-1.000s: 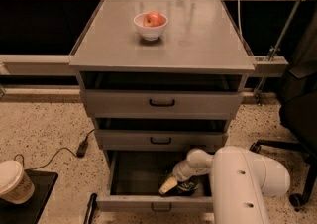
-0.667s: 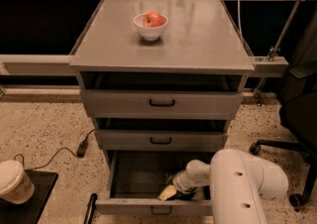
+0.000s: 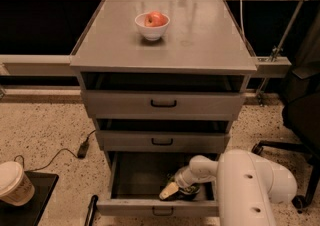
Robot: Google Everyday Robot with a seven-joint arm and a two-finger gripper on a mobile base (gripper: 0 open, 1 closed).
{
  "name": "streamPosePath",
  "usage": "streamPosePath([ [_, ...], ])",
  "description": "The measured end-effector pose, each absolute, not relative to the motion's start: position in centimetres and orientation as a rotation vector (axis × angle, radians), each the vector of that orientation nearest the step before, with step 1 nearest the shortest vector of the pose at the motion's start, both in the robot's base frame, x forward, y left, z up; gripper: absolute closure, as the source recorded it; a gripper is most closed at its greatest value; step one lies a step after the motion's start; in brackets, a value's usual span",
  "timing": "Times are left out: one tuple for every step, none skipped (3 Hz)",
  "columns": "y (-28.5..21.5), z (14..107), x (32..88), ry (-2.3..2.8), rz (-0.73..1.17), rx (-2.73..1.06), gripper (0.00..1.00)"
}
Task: Pick green jalapeno chip bag from bottom drawer and place on counter
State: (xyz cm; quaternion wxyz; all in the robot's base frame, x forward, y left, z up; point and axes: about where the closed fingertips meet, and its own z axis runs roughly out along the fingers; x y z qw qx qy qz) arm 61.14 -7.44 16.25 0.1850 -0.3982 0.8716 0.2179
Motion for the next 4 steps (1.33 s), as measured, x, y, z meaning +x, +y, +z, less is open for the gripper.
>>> streamPosePath([
  [-6.8,16.1,58.9,2.475,0.692,-1.187,0.00],
  [-6.6,15.8,58.8,2.481,0.672,-1.175,0.00],
  [-5.5,13.6,56.7,2.587,0.628,-1.034,0.00],
  [-5.5,13.6,56.7,2.587,0.628,-1.035,0.00],
])
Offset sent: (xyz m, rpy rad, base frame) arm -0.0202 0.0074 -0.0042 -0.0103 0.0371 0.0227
